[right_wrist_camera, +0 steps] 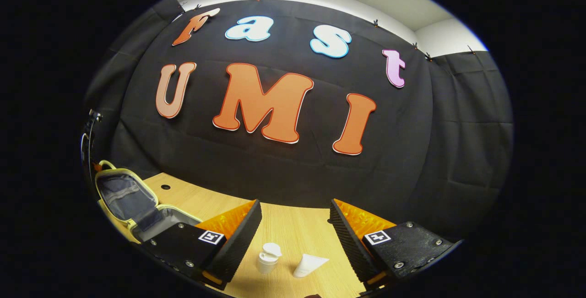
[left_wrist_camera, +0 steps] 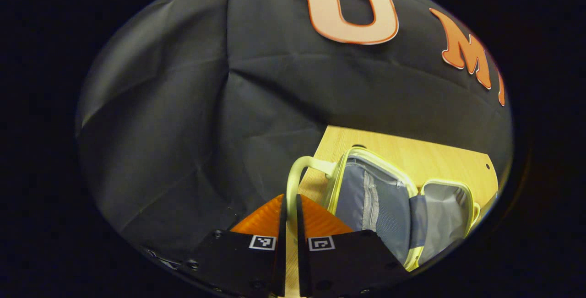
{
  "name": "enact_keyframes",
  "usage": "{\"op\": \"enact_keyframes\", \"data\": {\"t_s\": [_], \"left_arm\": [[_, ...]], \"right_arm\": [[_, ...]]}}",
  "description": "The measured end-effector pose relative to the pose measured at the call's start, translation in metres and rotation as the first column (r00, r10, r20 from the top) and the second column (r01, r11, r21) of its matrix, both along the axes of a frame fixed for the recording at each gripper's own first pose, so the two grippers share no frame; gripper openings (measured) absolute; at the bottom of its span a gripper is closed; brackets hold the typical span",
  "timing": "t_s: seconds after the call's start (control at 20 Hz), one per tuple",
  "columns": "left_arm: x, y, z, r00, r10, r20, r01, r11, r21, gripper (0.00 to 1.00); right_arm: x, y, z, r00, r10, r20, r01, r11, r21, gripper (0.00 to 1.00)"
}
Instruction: First open the suitcase, pack the skin care products into it, and then close the suitcase.
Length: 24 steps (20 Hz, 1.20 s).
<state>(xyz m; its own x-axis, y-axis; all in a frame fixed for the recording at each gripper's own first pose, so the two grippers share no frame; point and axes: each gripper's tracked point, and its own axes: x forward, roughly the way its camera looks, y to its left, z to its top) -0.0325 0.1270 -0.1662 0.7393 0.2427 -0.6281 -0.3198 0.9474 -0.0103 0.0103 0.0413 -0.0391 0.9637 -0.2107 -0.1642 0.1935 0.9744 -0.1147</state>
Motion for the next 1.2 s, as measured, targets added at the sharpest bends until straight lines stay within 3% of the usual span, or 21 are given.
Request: {"op": "enact_keyframes", "data": {"t_s": [0.3, 0.4, 0.45, 0.55, 0.65, 0.9, 1.2], "left_arm": [[-0.013, -0.009, -0.046, 0.991, 0.051, -0.127, -0.067, 0.989, -0.129, 0.14], [-0.016, 0.003, -0.060, 0.986, 0.084, -0.147, -0.099, 0.991, -0.094, 0.15], [-0.019, 0.006, -0.059, 0.985, 0.089, -0.148, -0.101, 0.992, -0.076, 0.23], [-0.015, 0.007, -0.051, 0.989, 0.093, -0.115, -0.100, 0.993, -0.055, 0.28], [-0.013, -0.001, -0.023, 0.996, 0.077, -0.038, -0.078, 0.997, -0.023, 0.39], [-0.010, -0.064, 0.076, 0.985, -0.065, 0.161, 0.048, 0.993, 0.109, 0.94], [-0.026, -0.112, 0.170, 0.932, -0.172, 0.320, 0.118, 0.976, 0.181, 0.97]], "right_arm": [[-0.011, 0.005, -0.002, 0.999, -0.035, -0.030, 0.035, 0.999, 0.014, 0.95], [-0.015, 0.007, -0.005, 0.998, -0.047, -0.048, 0.048, 0.999, 0.016, 0.95], [-0.018, 0.007, -0.005, 0.997, -0.053, -0.053, 0.054, 0.998, 0.015, 0.95], [-0.023, 0.008, -0.005, 0.996, -0.069, -0.060, 0.070, 0.997, 0.017, 0.95], [-0.024, 0.006, -0.004, 0.995, -0.082, -0.059, 0.083, 0.996, 0.019, 0.95], [-0.024, 0.004, -0.007, 0.997, -0.065, -0.037, 0.065, 0.998, -0.014, 0.95], [-0.014, -0.014, -0.012, 1.000, 0.023, 0.011, -0.024, 0.999, 0.028, 0.96]]}}
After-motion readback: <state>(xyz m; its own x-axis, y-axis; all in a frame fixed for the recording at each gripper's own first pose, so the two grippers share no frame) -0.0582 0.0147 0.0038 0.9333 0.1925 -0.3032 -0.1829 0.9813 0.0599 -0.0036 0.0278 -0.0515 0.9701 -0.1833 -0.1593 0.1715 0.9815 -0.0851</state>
